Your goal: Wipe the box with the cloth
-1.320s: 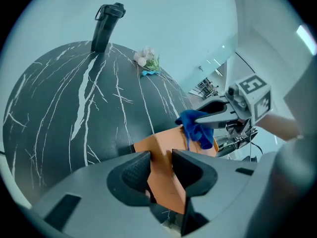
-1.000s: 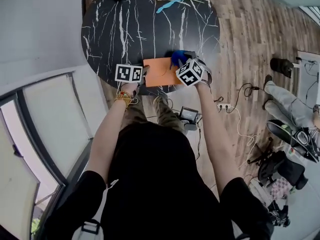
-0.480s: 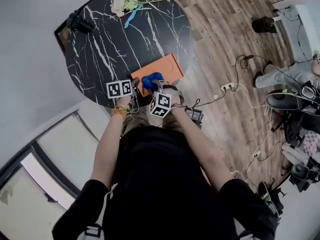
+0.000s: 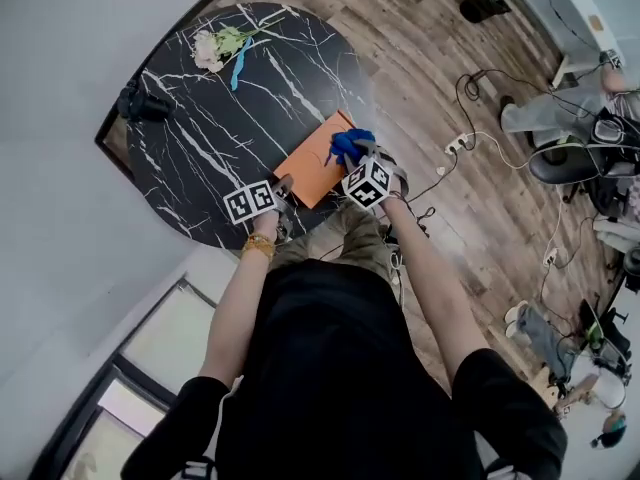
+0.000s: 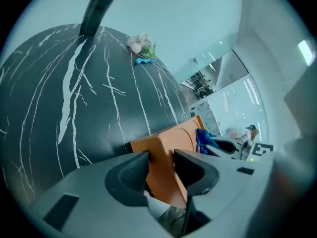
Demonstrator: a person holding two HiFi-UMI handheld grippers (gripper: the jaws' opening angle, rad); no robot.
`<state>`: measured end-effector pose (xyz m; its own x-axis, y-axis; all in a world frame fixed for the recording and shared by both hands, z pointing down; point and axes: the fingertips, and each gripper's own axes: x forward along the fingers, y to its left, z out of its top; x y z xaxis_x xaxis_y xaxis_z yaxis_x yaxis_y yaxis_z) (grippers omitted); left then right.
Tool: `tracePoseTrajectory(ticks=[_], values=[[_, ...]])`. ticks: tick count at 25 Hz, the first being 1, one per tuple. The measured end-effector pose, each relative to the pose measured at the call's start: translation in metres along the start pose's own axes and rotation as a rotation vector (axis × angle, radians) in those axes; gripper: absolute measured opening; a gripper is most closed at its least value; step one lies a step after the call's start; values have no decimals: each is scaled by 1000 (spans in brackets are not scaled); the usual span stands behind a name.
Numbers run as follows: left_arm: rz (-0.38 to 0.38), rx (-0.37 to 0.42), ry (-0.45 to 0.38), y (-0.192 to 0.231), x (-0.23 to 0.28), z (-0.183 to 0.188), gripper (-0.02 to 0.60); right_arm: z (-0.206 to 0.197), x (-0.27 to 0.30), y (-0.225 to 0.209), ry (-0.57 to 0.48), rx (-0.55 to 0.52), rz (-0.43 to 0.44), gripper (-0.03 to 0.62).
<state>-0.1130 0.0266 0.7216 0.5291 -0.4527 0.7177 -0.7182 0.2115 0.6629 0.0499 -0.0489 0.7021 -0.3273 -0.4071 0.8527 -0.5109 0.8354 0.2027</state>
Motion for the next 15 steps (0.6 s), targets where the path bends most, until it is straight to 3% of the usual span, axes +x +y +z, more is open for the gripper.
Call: tracePoseTrajectory(ticks=[3,9,12,15], values=[[-13,-6,18,-1,0,-2,166,9,-7,40,-34,61,-6,80],[-46,-1,59,-1,1,1,170,39,-14,151,-89,-101,114,78],[-53,19,76,-1,2,0,172,36,-14,156,-104,-155,164,75],[-59,28,94,-3,3,-1,172,20,-11,119,-84,-137,147,77]])
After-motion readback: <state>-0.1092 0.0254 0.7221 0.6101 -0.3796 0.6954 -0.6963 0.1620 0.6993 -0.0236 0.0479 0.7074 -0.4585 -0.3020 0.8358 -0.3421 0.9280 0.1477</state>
